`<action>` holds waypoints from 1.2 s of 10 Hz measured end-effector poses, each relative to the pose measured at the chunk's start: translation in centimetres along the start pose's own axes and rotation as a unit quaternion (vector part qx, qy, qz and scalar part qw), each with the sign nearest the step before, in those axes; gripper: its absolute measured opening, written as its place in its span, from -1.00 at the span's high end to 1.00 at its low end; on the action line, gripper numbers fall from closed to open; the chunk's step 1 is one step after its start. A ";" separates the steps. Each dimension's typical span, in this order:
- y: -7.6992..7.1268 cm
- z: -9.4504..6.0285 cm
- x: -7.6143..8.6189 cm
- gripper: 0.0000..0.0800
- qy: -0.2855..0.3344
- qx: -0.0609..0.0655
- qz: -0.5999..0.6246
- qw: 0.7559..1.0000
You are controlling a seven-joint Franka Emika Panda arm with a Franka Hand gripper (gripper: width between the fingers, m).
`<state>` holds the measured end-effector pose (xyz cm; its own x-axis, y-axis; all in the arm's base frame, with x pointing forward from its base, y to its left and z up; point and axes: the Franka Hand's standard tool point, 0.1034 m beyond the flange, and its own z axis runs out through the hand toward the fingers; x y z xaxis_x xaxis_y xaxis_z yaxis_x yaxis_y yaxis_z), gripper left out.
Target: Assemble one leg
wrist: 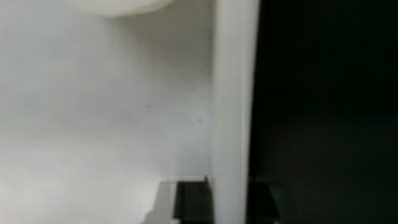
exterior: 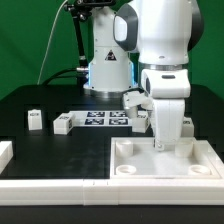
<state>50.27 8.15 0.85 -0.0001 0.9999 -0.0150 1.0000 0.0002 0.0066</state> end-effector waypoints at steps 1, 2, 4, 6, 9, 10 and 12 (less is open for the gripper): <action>0.0 0.0 0.0 0.85 0.001 -0.002 0.001 1.000; 0.0 0.0 0.0 0.85 0.001 -0.002 0.001 1.000; 0.0 0.0 -0.1 0.40 0.001 -0.001 0.001 1.000; 0.0 0.1 -0.1 0.06 0.001 -0.001 0.001 1.000; 0.0 0.1 -0.1 -0.55 0.001 -0.001 0.002 1.000; 0.0 0.1 -0.1 -0.61 0.001 -0.001 0.002 1.000; 0.0 0.1 -0.1 -0.62 0.001 -0.001 0.002 1.000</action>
Offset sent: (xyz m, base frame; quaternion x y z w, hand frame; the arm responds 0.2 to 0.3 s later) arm 0.0000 0.0000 0.0000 0.0000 0.0000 0.0000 1.0000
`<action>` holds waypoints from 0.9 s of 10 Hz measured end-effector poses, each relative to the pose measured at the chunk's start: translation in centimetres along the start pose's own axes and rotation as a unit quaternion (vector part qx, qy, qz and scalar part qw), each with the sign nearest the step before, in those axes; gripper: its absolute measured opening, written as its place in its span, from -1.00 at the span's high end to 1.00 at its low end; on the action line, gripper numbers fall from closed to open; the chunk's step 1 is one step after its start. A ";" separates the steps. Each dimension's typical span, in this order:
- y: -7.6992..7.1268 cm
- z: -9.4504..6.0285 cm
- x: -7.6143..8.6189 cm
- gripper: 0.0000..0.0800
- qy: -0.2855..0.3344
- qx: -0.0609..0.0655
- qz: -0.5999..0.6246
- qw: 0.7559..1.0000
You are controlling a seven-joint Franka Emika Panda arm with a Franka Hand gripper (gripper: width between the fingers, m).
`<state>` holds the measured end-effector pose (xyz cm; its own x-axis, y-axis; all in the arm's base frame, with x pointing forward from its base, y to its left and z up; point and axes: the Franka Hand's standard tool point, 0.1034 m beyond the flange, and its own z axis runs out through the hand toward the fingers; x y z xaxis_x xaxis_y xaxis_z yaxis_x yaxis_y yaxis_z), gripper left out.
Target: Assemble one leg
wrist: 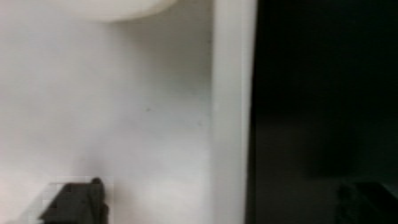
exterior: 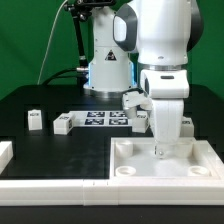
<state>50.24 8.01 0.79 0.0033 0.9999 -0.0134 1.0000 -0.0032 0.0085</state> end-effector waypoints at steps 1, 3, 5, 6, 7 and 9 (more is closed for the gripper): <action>0.0 0.0 0.0 -0.62 0.000 0.000 0.000 1.000; -0.4 -0.9 0.4 -0.62 -0.001 -0.004 0.023 1.000; -1.7 -2.7 0.9 -0.62 -0.003 -0.009 0.045 0.999; -2.1 -3.3 1.0 -0.62 -0.004 -0.011 0.050 0.999; -2.2 -3.6 1.2 -0.62 -0.004 -0.013 0.064 0.998; -2.3 -3.4 1.1 -0.62 -0.003 -0.011 0.074 0.997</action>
Offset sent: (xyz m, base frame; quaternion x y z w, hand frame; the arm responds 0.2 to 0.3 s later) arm -0.0280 0.0053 0.0312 -0.0070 -0.0164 0.0646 0.9978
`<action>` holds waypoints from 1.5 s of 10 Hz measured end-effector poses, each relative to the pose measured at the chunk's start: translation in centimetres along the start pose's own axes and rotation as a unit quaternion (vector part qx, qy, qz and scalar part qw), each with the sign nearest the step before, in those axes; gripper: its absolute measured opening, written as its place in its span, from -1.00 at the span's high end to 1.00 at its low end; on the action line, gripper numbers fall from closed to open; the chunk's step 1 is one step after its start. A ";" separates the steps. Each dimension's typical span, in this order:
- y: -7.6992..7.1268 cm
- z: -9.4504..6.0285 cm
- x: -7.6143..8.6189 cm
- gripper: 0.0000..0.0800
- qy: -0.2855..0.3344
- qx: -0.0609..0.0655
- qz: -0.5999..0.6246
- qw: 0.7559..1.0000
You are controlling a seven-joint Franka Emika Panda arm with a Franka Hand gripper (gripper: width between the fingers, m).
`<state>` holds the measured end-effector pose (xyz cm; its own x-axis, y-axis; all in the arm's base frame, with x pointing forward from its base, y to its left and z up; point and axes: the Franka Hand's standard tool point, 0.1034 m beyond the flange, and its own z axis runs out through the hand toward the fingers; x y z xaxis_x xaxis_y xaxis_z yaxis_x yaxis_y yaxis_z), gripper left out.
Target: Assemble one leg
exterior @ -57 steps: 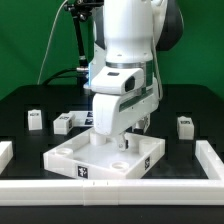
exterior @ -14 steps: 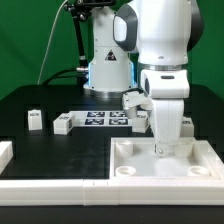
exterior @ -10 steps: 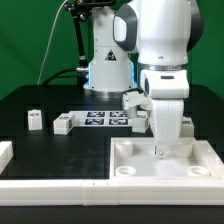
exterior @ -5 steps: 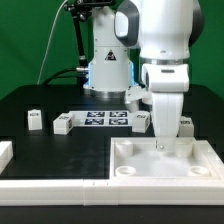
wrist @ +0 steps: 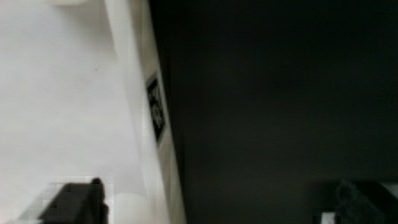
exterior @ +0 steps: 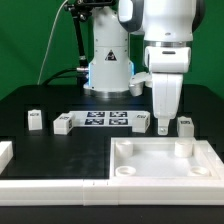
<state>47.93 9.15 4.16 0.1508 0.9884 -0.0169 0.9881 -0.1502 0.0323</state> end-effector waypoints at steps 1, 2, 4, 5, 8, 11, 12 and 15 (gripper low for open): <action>0.0 0.0 0.1 -0.62 0.002 0.001 0.053 0.999; 0.0 0.0 0.1 -0.62 0.002 0.002 0.087 0.996; -0.6 0.4 -0.5 -0.62 0.007 0.006 0.186 0.982; -1.3 0.5 -0.4 -0.62 0.019 0.004 0.277 0.961; -3.3 0.5 1.8 -0.62 0.021 0.018 0.480 0.877; -3.7 0.1 4.1 -0.62 0.026 0.031 0.610 0.791; -3.8 0.0 4.8 -0.62 0.029 0.037 0.655 0.754; -4.0 0.0 5.1 -0.62 0.026 0.044 0.686 0.726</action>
Offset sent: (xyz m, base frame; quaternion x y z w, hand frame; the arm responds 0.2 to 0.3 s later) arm -0.0211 -0.0136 -0.0075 0.0188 0.0256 0.2581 0.9656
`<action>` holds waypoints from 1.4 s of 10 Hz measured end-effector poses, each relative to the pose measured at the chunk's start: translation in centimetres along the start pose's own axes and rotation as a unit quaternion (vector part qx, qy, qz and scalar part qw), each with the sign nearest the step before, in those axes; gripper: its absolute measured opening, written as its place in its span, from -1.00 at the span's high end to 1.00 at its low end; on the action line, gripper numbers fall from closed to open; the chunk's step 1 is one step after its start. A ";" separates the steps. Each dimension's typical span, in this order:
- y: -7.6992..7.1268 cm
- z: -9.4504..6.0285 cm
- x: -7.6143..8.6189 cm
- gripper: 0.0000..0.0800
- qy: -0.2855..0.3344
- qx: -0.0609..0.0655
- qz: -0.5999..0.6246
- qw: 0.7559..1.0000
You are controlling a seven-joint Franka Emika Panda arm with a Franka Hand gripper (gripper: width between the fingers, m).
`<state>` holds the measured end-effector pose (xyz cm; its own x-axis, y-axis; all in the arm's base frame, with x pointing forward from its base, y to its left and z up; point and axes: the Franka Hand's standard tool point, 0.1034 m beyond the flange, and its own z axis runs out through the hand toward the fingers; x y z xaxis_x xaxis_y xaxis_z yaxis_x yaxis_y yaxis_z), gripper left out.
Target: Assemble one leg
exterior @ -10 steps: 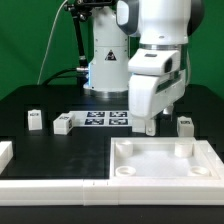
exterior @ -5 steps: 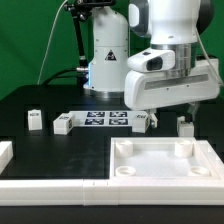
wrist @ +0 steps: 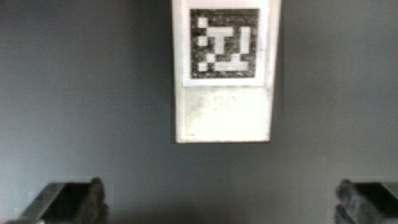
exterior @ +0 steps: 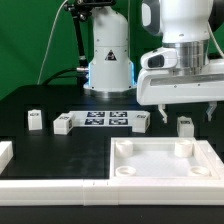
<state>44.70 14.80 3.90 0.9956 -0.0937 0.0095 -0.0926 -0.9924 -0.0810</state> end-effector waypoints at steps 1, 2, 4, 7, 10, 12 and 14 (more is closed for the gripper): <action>0.1 0.0 -0.1 -0.62 -0.014 -0.003 -0.002 1.000; 0.1 0.0 0.0 -0.62 -0.014 -0.003 -0.002 1.000; -0.1 0.2 -1.1 -0.62 -0.094 -0.020 -0.017 0.995; 0.2 0.3 -0.9 -0.62 -0.204 -0.030 -0.027 0.978; 0.6 0.7 -1.2 -0.62 -0.316 -0.040 -0.027 0.948; 0.6 1.3 -2.2 -0.62 -0.385 -0.048 -0.026 0.921; 0.2 2.0 -2.8 -0.62 -0.464 -0.050 -0.019 0.884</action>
Offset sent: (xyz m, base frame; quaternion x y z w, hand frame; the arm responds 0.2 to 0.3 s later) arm -0.0042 0.0150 -0.0022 -0.0289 -0.2209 -0.0482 0.9737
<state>41.95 15.04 1.90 0.5789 -0.0012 -0.8154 -0.0143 -0.9999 -0.0086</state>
